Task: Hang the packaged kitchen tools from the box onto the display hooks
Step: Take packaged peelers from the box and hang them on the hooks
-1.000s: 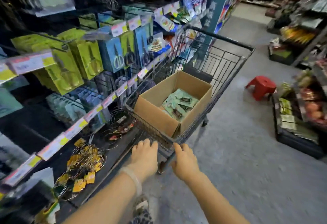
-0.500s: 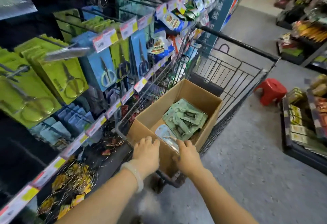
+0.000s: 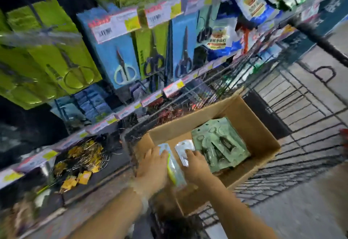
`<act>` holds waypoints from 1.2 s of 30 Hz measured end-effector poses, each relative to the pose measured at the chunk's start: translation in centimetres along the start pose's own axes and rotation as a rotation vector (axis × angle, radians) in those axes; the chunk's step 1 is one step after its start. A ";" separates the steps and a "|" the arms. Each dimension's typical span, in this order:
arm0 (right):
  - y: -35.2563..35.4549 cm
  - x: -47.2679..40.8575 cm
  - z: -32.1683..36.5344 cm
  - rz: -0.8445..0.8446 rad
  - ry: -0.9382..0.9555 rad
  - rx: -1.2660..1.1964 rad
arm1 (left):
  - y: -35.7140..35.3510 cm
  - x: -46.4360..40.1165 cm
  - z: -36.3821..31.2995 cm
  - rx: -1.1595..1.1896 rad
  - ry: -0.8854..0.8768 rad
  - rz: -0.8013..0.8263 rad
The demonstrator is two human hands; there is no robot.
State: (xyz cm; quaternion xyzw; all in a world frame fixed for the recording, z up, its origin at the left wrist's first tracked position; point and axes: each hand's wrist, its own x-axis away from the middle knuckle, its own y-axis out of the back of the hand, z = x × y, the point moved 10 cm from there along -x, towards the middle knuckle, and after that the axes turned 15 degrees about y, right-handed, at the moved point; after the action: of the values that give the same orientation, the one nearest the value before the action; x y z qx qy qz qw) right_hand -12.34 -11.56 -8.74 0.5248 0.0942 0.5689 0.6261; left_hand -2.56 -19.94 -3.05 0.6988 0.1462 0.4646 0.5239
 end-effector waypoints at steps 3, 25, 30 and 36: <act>-0.1 -2.1 -3.7 0.086 0.016 0.013 | -0.4 -1.3 -1.6 0.030 0.101 -0.005; -12.4 -10.4 -14.9 0.358 -0.147 -0.149 | -4.1 -4.3 -0.3 0.239 0.437 -0.368; -14.2 -12.6 -15.9 0.333 -0.211 -0.017 | -4.0 -4.3 -1.7 0.213 0.401 -0.406; -15.0 -12.8 -17.8 0.303 -0.351 -0.007 | -5.7 -4.5 -1.3 0.216 0.397 -0.357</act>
State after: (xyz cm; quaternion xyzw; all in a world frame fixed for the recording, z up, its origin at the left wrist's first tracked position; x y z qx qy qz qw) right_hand -20.11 -9.15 -34.01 0.6218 -0.0978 0.5569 0.5419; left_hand -4.35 -19.95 -10.18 0.6091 0.4153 0.4743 0.4812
